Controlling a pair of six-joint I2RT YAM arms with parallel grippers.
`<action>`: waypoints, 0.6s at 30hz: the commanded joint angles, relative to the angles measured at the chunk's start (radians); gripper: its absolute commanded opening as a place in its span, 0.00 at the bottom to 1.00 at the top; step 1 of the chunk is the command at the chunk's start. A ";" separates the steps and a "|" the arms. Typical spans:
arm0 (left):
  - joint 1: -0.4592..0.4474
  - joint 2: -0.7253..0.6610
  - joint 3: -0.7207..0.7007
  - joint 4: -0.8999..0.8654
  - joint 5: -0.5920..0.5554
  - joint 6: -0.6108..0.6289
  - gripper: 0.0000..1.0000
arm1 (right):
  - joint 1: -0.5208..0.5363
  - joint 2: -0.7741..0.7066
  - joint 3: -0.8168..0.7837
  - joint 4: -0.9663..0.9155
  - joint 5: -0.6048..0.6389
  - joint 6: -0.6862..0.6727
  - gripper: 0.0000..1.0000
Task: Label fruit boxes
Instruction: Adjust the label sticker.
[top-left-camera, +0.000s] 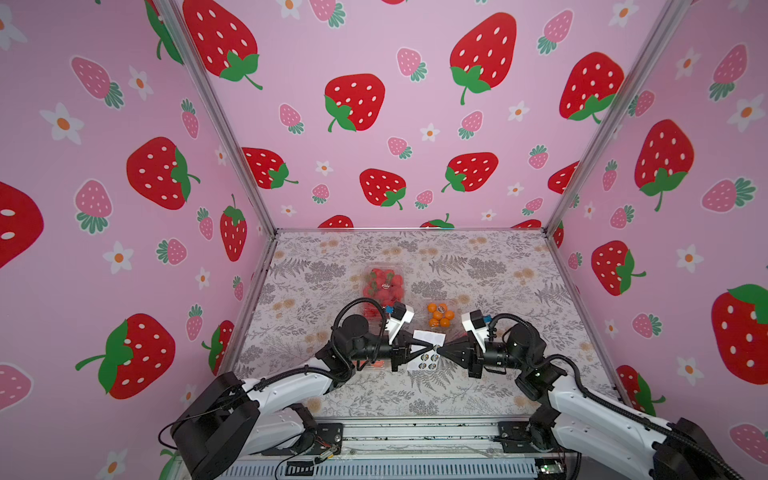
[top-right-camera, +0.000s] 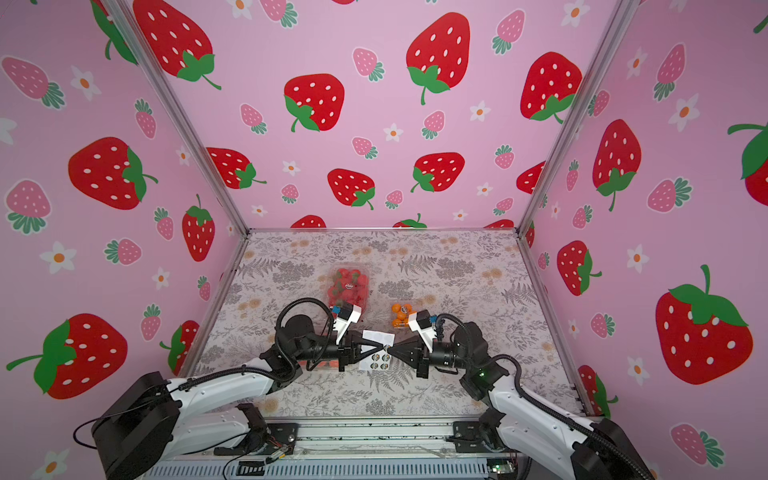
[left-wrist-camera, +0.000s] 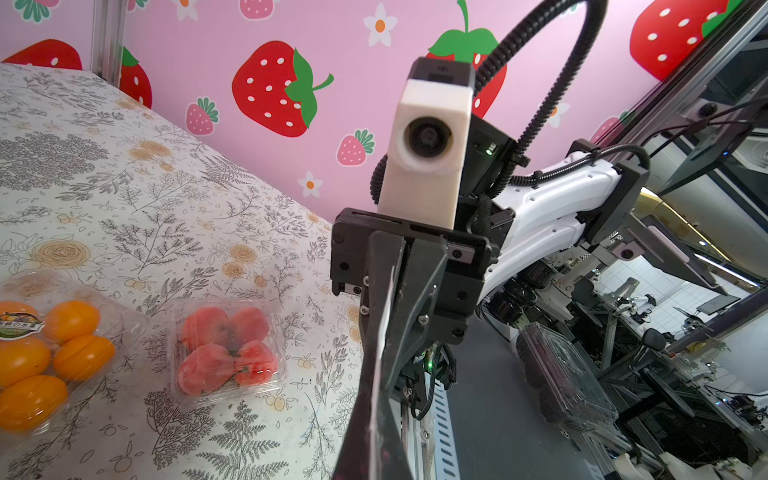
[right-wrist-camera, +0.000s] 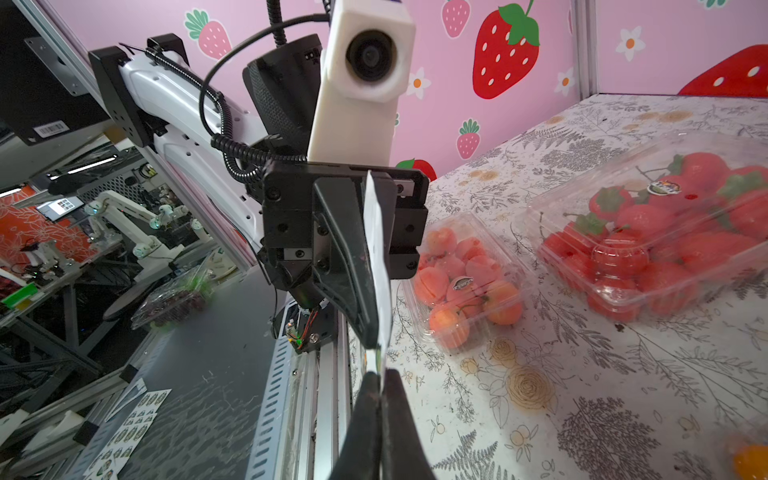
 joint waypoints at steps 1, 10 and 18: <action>-0.003 0.004 0.024 0.016 0.025 0.009 0.00 | 0.001 0.010 0.040 0.029 -0.009 -0.011 0.00; -0.048 0.071 0.057 0.073 0.056 -0.012 0.00 | 0.008 0.072 0.055 0.060 -0.012 0.006 0.00; -0.035 0.079 0.047 0.049 -0.013 0.009 0.00 | 0.009 0.025 0.020 0.087 -0.064 0.023 0.00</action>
